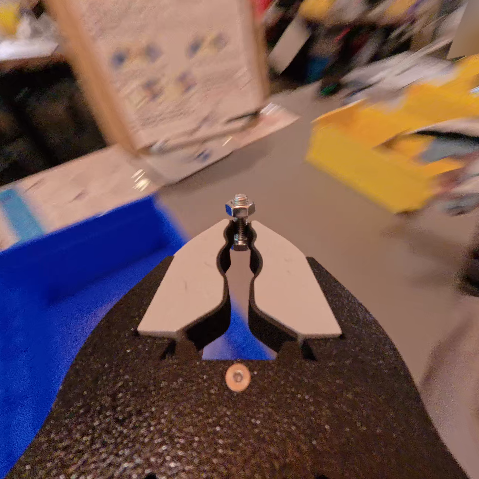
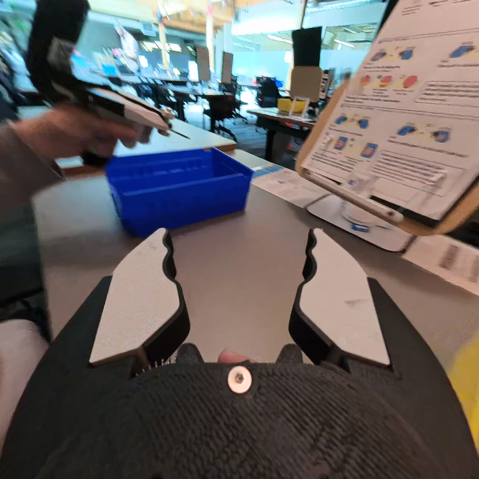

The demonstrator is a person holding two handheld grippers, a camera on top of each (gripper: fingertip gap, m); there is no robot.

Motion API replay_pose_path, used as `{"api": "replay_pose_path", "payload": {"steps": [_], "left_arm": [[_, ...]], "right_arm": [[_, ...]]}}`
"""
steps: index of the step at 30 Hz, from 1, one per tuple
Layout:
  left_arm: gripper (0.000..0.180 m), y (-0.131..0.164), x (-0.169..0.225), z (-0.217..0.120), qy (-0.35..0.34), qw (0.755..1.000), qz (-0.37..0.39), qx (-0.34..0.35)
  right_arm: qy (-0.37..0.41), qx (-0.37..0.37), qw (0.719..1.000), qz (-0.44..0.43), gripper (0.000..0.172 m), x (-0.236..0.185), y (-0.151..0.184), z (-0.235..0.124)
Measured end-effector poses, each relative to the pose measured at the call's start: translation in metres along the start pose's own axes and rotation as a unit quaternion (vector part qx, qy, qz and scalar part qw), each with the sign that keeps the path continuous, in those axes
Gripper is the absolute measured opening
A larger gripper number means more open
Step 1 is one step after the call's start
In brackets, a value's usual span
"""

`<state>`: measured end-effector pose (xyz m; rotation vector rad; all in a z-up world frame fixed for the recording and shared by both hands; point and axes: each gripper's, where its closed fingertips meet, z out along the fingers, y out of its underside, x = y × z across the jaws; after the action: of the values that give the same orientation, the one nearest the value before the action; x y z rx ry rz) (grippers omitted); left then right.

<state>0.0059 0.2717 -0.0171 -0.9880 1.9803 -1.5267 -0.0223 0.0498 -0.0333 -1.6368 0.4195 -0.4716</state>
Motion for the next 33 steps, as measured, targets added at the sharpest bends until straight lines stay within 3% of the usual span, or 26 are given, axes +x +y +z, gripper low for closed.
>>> {"api": "replay_pose_path", "payload": {"steps": [1, 3, 5, 7, 9, 12, 16, 23, 29, 32, 33], "left_arm": [[0.009, -0.01, 0.034, 0.006, 0.056, 0.997, 0.008, 0.048], [0.009, -0.009, 0.093, 0.021, 0.153, 0.982, 0.022, 0.107], [0.009, 0.009, 0.137, 0.041, 0.232, 0.964, 0.016, 0.133], [0.009, 0.032, 0.161, 0.061, 0.266, 0.953, 0.026, 0.143], [0.008, 0.051, 0.173, 0.078, 0.284, 0.948, 0.03, 0.143], [0.009, 0.066, 0.178, 0.088, 0.304, 0.943, 0.039, 0.126], [0.008, 0.061, 0.177, 0.087, 0.313, 0.935, 0.015, 0.163], [0.008, 0.064, 0.185, 0.09, 0.299, 0.939, 0.04, 0.167], [0.008, 0.061, 0.185, 0.088, 0.292, 0.94, 0.038, 0.17], [0.009, 0.057, 0.181, 0.086, 0.288, 0.94, 0.03, 0.179], [0.008, 0.055, 0.178, 0.084, 0.286, 0.94, 0.025, 0.186]], "right_arm": [[-0.021, 0.013, 1.0, 0.019, 0.097, -0.014, -0.004, 0.006], [-0.063, 0.034, 0.997, 0.032, 0.09, -0.041, -0.009, 0.013], [-0.071, 0.063, 0.995, 0.03, 0.081, -0.056, -0.01, 0.016], [-0.071, 0.077, 0.994, 0.028, 0.073, -0.062, -0.004, 0.018], [-0.072, 0.063, 0.995, 0.035, 0.078, -0.064, 0.009, 0.02], [-0.082, 0.047, 0.995, 0.032, 0.074, -0.06, 0.025, 0.018], [-0.103, 0.047, 0.993, 0.026, 0.061, -0.061, 0.033, 0.019], [-0.096, 0.053, 0.994, 0.005, 0.041, -0.065, 0.032, 0.027], [-0.077, 0.056, 0.995, -0.008, 0.035, -0.061, 0.029, 0.027], [-0.06, 0.062, 0.996, 0.015, 0.053, -0.044, 0.025, 0.021], [-0.026, 0.059, 0.997, 0.035, 0.051, -0.028, 0.027, 0.019]]}}
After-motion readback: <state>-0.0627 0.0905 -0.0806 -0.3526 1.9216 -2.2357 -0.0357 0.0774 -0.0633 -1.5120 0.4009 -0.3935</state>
